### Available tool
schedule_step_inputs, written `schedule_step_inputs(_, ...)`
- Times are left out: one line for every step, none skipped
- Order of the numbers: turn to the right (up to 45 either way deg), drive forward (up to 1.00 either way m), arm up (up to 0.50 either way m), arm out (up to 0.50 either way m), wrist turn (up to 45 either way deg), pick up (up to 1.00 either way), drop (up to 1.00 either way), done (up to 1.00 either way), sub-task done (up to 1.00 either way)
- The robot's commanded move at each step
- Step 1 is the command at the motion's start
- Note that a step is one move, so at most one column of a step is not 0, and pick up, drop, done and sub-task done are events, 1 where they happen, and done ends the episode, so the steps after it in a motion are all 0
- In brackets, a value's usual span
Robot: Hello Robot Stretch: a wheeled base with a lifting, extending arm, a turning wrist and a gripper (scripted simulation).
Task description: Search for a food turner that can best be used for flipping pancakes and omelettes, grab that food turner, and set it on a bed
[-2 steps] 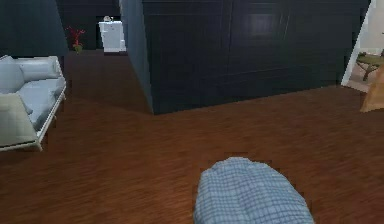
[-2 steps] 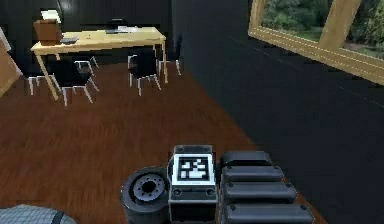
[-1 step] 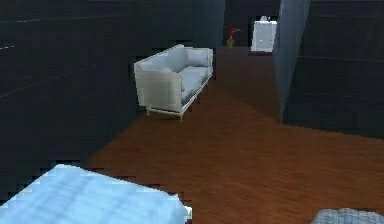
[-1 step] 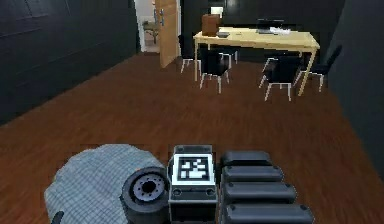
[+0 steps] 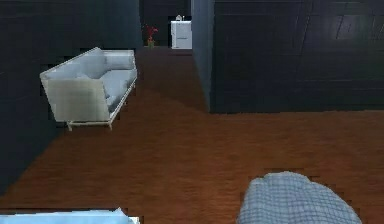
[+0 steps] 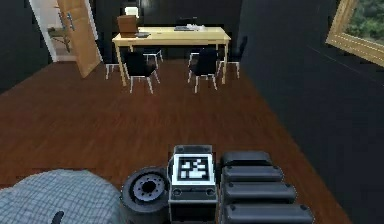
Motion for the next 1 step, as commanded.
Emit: schedule_step_inputs(-12.0, 0.00, 0.00, 0.00, 0.0, 0.00, 0.00, 0.00, 0.00)
